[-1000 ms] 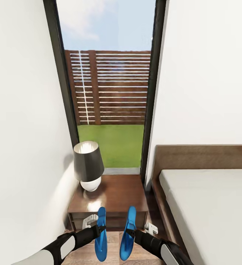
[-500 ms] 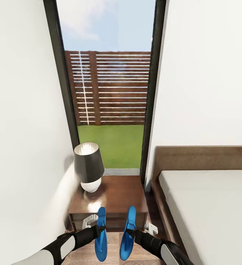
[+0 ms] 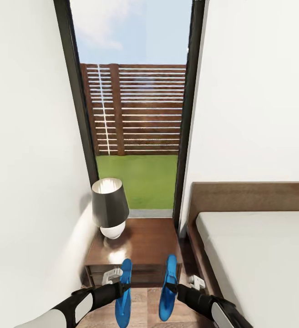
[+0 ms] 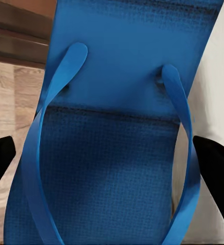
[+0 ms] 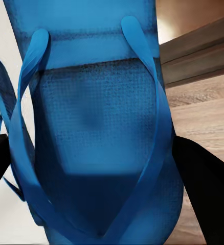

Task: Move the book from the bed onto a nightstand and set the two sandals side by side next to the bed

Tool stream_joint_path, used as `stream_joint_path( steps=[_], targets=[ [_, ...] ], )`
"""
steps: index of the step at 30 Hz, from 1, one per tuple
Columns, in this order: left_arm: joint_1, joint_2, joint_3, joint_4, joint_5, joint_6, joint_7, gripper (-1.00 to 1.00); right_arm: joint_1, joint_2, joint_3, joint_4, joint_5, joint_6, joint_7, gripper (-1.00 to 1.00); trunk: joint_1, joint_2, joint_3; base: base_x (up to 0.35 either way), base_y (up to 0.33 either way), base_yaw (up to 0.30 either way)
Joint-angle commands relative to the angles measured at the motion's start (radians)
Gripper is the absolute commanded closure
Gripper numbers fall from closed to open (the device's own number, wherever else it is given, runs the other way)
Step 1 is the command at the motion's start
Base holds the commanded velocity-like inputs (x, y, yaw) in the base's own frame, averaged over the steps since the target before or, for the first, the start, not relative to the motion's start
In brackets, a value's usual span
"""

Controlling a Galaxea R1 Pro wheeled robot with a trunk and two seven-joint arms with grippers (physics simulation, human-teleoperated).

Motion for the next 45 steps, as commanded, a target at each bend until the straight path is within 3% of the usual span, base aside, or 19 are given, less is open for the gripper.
stream_joint_path(
  steps=[1,2,4,7,10,12,16,17,19,22,25,31,35,38,45],
  targets=[
    [-0.001,0.0,-0.003,-0.001,-0.018,0.007,-0.002,1.0,0.0,-0.021,0.005,0.003,-0.01,0.006,0.039,1.0,-0.004,0.006,0.002,0.0,0.0,0.0],
    [-0.001,0.0,-0.003,-0.001,-0.054,0.007,-0.003,1.0,0.0,-0.044,0.005,0.008,-0.01,0.006,0.09,1.0,-0.008,0.013,0.005,0.0,0.0,0.0],
    [-0.001,0.0,-0.003,0.0,-0.084,0.007,-0.004,1.0,0.0,-0.082,0.005,0.015,-0.009,0.006,0.134,1.0,-0.015,0.027,0.011,0.0,0.0,0.0],
    [0.002,0.0,-0.003,0.043,-0.098,0.004,-0.005,1.0,0.0,-0.109,0.006,0.03,-0.009,0.006,0.15,1.0,-0.027,0.048,0.021,0.0,0.0,0.0],
    [0.014,0.0,-0.003,0.103,-0.103,-0.048,-0.006,1.0,0.0,-0.118,0.007,0.075,-0.007,0.006,0.155,1.0,-0.038,0.069,0.03,0.0,0.0,0.0],
    [0.037,0.0,-0.003,0.113,-0.104,-0.083,-0.006,1.0,0.0,-0.119,0.007,0.094,0.016,0.005,0.156,1.0,-0.046,0.083,0.036,0.0,0.0,0.0],
    [0.069,0.0,-0.003,0.117,-0.105,-0.1,-0.006,1.0,0.0,-0.12,0.007,0.11,0.123,0.006,0.166,1.0,-0.061,0.111,0.049,0.0,0.0,0.0],
    [0.071,0.0,-0.003,0.117,-0.107,-0.101,-0.006,1.0,0.0,-0.12,0.007,0.112,0.133,0.006,0.185,1.0,-0.065,0.118,0.052,0.0,0.0,0.0],
    [0.073,0.0,-0.003,0.117,-0.113,-0.102,-0.006,1.0,0.0,-0.12,0.007,0.131,0.144,0.006,0.258,1.0,-0.073,0.132,0.058,0.0,0.0,0.0],
    [0.074,0.0,-0.003,0.117,-0.118,-0.102,-0.006,1.0,0.0,-0.12,0.006,0.204,0.151,0.004,0.432,1.0,-0.084,0.153,0.068,0.0,0.0,0.0],
    [0.074,-0.001,-0.003,0.117,-0.119,-0.102,-0.007,1.0,0.0,-0.12,0.005,0.228,0.153,0.004,0.5,1.0,-0.096,0.174,0.077,0.0,0.0,0.0],
    [0.1,0.002,-0.002,0.117,-0.118,-0.105,-0.006,1.0,0.0,-0.119,0.007,0.245,0.156,-0.078,0.515,1.0,-0.119,0.216,0.096,0.0,0.0,0.0],
    [0.128,0.003,-0.002,0.118,-0.118,-0.106,-0.004,1.0,0.0,-0.118,0.006,0.373,0.156,-0.104,0.51,1.0,-0.134,0.244,0.108,0.0,0.0,0.0],
    [0.164,0.006,-0.002,0.118,-0.118,-0.111,-0.003,1.0,0.0,-0.118,0.005,0.439,0.156,-0.192,0.51,1.0,-0.146,0.265,0.118,0.0,0.0,0.0],
    [0.194,0.004,-0.002,0.118,-0.117,-0.142,-0.003,1.0,0.0,-0.118,0.005,0.461,0.155,-0.249,0.508,1.0,-0.161,0.293,0.13,0.0,0.0,0.0]
  ],
)
